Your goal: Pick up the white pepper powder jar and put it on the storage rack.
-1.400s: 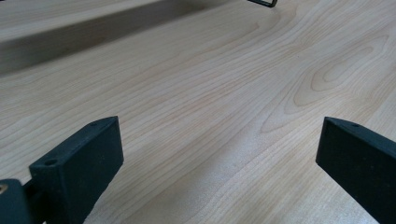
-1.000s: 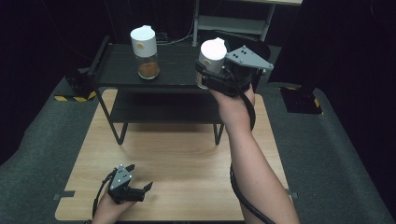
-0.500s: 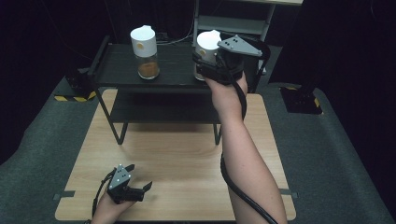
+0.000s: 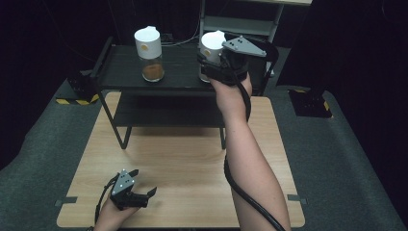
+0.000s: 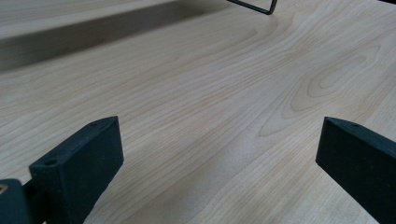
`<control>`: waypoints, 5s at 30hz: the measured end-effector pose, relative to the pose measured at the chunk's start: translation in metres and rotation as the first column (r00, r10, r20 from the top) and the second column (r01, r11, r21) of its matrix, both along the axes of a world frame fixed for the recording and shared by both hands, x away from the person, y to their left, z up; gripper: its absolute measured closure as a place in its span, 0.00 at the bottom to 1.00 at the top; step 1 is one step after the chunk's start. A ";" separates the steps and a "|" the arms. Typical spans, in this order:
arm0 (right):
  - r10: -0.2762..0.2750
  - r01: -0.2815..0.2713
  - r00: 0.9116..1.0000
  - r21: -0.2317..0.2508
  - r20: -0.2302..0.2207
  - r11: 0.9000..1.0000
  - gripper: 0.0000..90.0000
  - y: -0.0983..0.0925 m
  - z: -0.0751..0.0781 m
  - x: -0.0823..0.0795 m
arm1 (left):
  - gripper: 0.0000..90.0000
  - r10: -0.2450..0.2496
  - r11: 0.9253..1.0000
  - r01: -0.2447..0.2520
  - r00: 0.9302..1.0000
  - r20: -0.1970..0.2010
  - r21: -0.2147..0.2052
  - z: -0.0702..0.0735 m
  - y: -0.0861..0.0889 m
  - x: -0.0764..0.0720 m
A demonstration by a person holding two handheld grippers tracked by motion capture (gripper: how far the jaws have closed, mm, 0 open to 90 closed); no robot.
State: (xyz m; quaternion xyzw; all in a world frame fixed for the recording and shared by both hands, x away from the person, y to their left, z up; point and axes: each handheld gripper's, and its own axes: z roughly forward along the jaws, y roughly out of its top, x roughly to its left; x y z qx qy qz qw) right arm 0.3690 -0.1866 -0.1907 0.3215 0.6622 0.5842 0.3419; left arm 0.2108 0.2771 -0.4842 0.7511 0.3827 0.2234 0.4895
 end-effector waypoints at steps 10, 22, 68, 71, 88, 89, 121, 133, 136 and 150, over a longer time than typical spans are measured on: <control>-0.004 0.004 1.000 0.004 0.017 1.000 0.33 0.005 -0.005 0.005 | 0.01 -0.002 1.000 0.002 1.000 0.002 -0.003 0.000 0.001 0.000; 0.015 -0.016 1.000 0.055 0.017 0.998 0.33 -0.004 -0.014 0.013 | 0.01 0.003 1.000 -0.003 1.000 0.001 0.002 0.000 -0.001 -0.001; 0.040 -0.041 0.999 0.041 0.025 0.998 0.00 -0.007 -0.018 -0.012 | 0.01 -0.002 1.000 0.002 1.000 0.005 0.005 0.000 0.000 -0.001; 0.049 -0.050 0.998 0.041 0.027 0.998 0.00 -0.010 -0.022 -0.016 | 0.01 -0.001 1.000 0.001 1.000 0.005 0.003 0.000 0.000 -0.001; 0.083 -0.085 0.995 0.018 0.063 0.996 0.00 -0.032 -0.049 -0.038 | 0.01 0.003 1.000 -0.003 1.000 0.006 0.016 0.001 -0.002 -0.002; 0.088 -0.089 0.994 0.014 0.064 0.996 0.00 -0.034 -0.051 -0.039 | 0.01 0.004 1.000 -0.004 1.000 0.006 0.013 0.000 -0.002 -0.002; 0.151 -0.148 0.988 -0.083 0.027 0.985 0.00 -0.066 -0.121 -0.075 | 0.04 0.001 1.000 -0.001 0.999 0.053 0.000 -0.005 -0.002 -0.006; 0.155 -0.157 0.988 -0.100 -0.025 0.983 0.00 -0.080 -0.153 -0.086 | 0.04 0.003 1.000 -0.003 0.997 0.073 0.001 -0.007 -0.002 -0.007; 0.156 -0.159 0.987 -0.106 -0.030 0.982 0.00 -0.082 -0.162 -0.090 | 0.04 0.002 1.000 -0.002 0.997 0.074 0.003 -0.007 -0.002 -0.007; 0.135 -0.145 0.987 -0.125 -0.085 0.982 0.00 -0.096 -0.197 -0.104 | 0.04 -0.006 1.000 0.005 0.997 0.073 0.010 -0.006 -0.003 -0.006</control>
